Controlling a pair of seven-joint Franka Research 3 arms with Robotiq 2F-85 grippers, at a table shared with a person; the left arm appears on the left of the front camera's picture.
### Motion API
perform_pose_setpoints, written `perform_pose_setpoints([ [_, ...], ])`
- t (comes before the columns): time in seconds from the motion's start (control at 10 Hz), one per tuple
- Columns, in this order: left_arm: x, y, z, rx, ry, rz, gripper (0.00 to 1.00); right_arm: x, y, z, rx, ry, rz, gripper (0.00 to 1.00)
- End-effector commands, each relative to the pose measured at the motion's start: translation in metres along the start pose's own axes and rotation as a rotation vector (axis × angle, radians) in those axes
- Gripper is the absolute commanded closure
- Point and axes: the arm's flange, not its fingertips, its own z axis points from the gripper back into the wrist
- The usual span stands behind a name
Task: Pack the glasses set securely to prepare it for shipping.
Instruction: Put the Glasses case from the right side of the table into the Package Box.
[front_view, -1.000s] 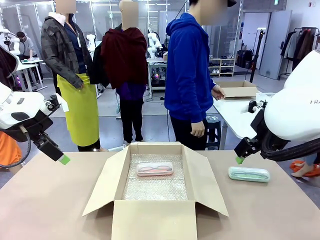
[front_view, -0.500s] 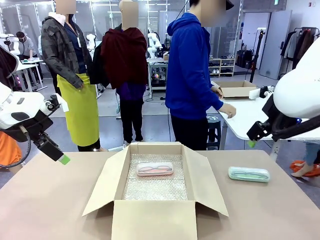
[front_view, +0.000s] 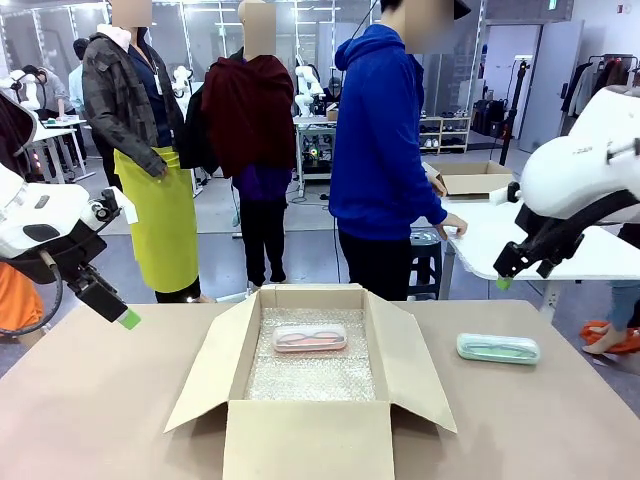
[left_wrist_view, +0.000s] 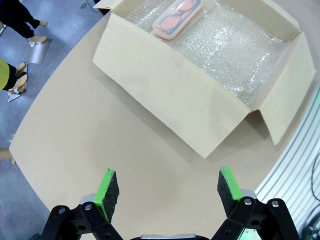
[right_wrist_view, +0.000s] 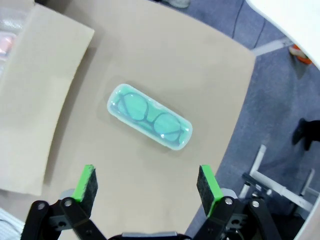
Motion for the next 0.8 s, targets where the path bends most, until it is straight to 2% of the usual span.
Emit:
perform_pose_setpoints([
  [0.0, -0.001, 0.001, 0.002, 0.005, 0.001, -0.006, 0.0, 0.015, -0.012, -0.028, 0.017, 0.011, 0.048, 0.0],
  [0.2, -0.001, 0.001, 0.002, 0.005, 0.001, -0.006, 0.0, 0.018, -0.019, -0.051, -0.001, 0.005, 0.051, 0.0],
  [0.3, -0.001, 0.001, 0.002, 0.005, 0.001, -0.006, 0.0, 0.017, -0.018, -0.05, 0.008, -0.034, 0.027, 0.0],
  [0.4, -0.001, 0.001, 0.002, 0.005, 0.001, -0.006, 0.0, 0.011, -0.015, -0.038, -0.007, -0.033, 0.033, 0.0],
  [0.5, -0.001, 0.001, 0.002, 0.005, 0.001, -0.006, 0.0, 0.016, -0.016, -0.057, -0.006, 0.02, 0.027, 0.0],
  [0.7, -0.001, 0.001, 0.002, 0.005, 0.001, -0.006, 0.0, 0.016, -0.016, -0.057, -0.006, 0.02, 0.027, 0.0],
])
